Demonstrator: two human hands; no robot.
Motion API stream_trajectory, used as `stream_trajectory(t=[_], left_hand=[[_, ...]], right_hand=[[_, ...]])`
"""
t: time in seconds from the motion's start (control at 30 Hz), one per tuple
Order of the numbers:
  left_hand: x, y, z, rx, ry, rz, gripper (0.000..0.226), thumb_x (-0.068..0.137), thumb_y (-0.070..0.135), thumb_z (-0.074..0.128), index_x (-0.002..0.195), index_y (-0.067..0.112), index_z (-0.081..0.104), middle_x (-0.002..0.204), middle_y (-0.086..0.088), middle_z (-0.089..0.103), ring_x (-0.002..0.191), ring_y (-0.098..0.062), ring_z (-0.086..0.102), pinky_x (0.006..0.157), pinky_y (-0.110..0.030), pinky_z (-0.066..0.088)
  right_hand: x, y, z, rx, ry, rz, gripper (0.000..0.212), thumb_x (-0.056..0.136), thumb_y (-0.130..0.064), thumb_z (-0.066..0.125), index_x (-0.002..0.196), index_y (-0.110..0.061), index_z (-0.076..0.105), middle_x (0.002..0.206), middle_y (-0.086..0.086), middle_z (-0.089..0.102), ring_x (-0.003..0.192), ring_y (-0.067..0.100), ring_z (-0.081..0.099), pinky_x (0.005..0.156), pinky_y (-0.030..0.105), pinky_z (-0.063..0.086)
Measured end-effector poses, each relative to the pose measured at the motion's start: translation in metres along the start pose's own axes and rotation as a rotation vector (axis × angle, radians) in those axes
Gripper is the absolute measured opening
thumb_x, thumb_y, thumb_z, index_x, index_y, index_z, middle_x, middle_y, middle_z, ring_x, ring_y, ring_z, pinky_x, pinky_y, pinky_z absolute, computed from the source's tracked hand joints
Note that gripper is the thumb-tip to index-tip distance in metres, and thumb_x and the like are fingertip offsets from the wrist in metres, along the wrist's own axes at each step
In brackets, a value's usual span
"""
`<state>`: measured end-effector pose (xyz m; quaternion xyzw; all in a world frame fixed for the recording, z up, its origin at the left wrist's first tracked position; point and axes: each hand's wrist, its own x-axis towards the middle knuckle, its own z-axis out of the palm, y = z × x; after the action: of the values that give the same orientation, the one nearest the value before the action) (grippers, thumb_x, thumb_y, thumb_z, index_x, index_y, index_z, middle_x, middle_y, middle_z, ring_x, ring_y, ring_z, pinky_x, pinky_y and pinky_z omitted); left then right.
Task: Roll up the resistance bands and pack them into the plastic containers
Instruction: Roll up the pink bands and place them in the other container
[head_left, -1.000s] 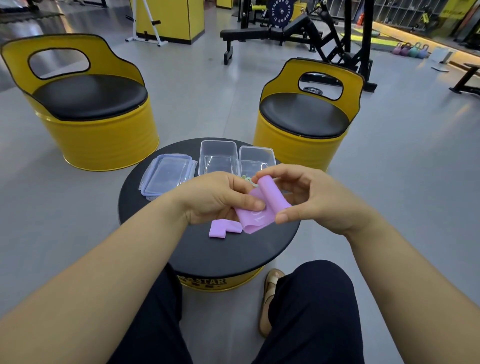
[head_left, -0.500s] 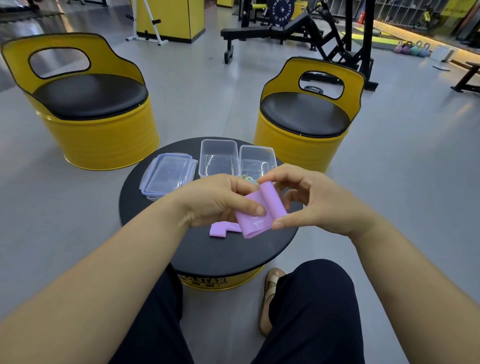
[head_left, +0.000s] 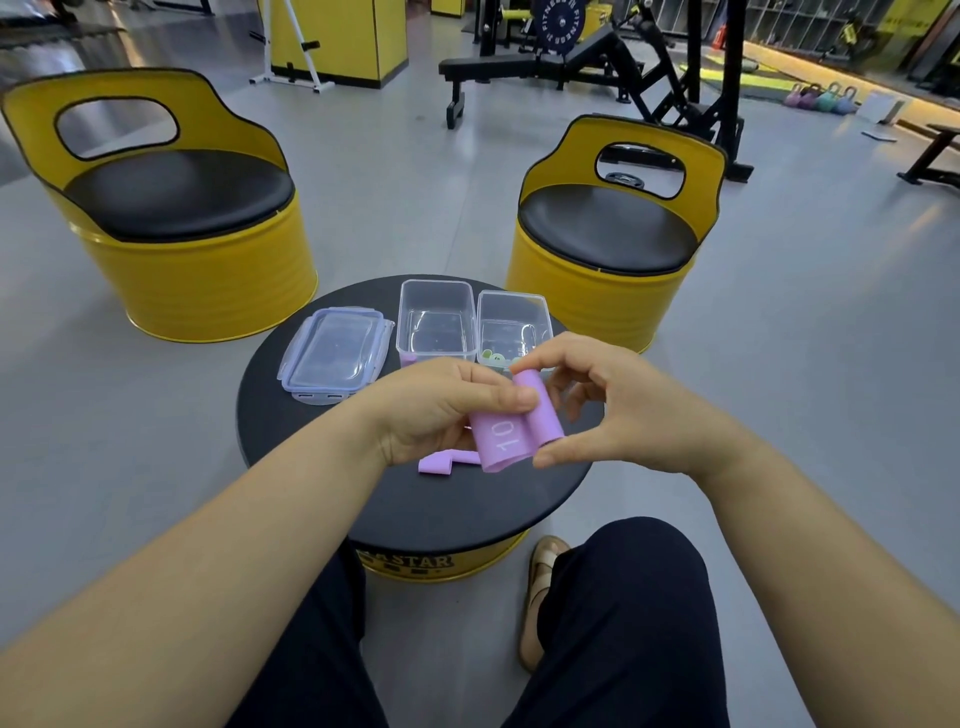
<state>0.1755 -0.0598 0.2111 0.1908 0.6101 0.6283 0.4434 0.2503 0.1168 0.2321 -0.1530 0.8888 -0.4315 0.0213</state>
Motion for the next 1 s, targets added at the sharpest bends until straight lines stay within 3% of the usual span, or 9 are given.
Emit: stream_trajectory(t=[0.13,0.27,0.47,0.6,0.7,0.8,0.87,1.0], left_hand=[[0.000,-0.002,-0.002,0.030,0.032,-0.005,0.025,0.067,0.021,0.067,0.082,0.001,0.068,0.082,-0.014,0.064,0.065,-0.015,0.064,0.058,-0.025,0.054],[0.000,-0.002,-0.003,0.093,0.030,-0.013,0.024,0.071,0.023,0.076,0.086,0.005,0.070,0.101,-0.019,0.061,0.085,-0.024,0.060,0.083,-0.036,0.053],[0.000,-0.006,0.002,0.153,0.093,-0.014,0.039,0.063,0.033,0.070,0.092,0.006,0.071,0.101,-0.020,0.068,0.083,-0.018,0.063,0.078,-0.029,0.053],[0.004,-0.007,0.003,0.121,0.159,0.027,0.013,0.077,0.021,0.067,0.083,0.009,0.071,0.084,-0.009,0.068,0.075,-0.015,0.064,0.074,-0.027,0.055],[0.006,-0.007,0.003,-0.001,0.199,0.113,0.018,0.076,0.021,0.066,0.086,0.006,0.071,0.085,-0.006,0.071,0.078,-0.016,0.066,0.077,-0.028,0.056],[0.008,-0.007,0.003,-0.065,0.260,0.199,0.023,0.073,0.026,0.066,0.085,0.007,0.071,0.082,-0.007,0.072,0.077,-0.017,0.066,0.078,-0.029,0.056],[0.009,-0.007,0.004,-0.074,0.286,0.233,0.022,0.074,0.026,0.066,0.087,0.009,0.072,0.086,-0.007,0.072,0.081,-0.017,0.068,0.081,-0.031,0.055],[0.010,-0.010,0.006,-0.104,0.319,0.275,0.022,0.076,0.021,0.067,0.094,0.010,0.069,0.091,-0.008,0.071,0.086,-0.020,0.068,0.084,-0.033,0.055]], right_hand=[[0.001,0.002,0.000,-0.060,0.004,-0.024,0.059,0.063,-0.025,0.086,0.115,-0.025,0.057,0.105,-0.003,0.058,0.086,0.014,0.055,0.072,0.029,0.053],[0.001,0.000,-0.001,-0.076,0.038,-0.053,0.052,0.061,-0.027,0.082,0.108,-0.028,0.060,0.096,-0.012,0.058,0.077,0.013,0.054,0.067,0.030,0.052],[0.003,0.006,-0.005,-0.192,-0.068,-0.043,0.054,0.065,-0.021,0.085,0.112,-0.027,0.061,0.105,-0.006,0.057,0.084,0.017,0.053,0.070,0.024,0.049],[0.005,0.008,-0.005,-0.212,-0.060,-0.018,0.061,0.067,-0.027,0.084,0.120,-0.036,0.054,0.110,-0.010,0.052,0.088,0.014,0.051,0.074,0.019,0.048],[0.002,0.009,0.002,-0.022,0.050,0.085,0.066,0.068,-0.027,0.081,0.122,-0.042,0.045,0.112,-0.011,0.053,0.085,0.012,0.055,0.076,0.022,0.051],[0.003,0.013,0.015,0.197,0.238,0.185,0.049,0.073,-0.036,0.070,0.118,-0.028,0.054,0.102,-0.003,0.062,0.077,0.008,0.059,0.076,0.028,0.053],[0.006,0.014,0.024,0.355,0.354,0.212,0.032,0.081,-0.030,0.066,0.111,-0.019,0.060,0.091,0.001,0.067,0.074,0.004,0.064,0.071,0.023,0.051],[0.009,0.016,0.030,0.441,0.512,0.203,0.011,0.084,-0.019,0.068,0.095,-0.020,0.066,0.084,0.001,0.071,0.078,0.011,0.069,0.077,0.029,0.056]])
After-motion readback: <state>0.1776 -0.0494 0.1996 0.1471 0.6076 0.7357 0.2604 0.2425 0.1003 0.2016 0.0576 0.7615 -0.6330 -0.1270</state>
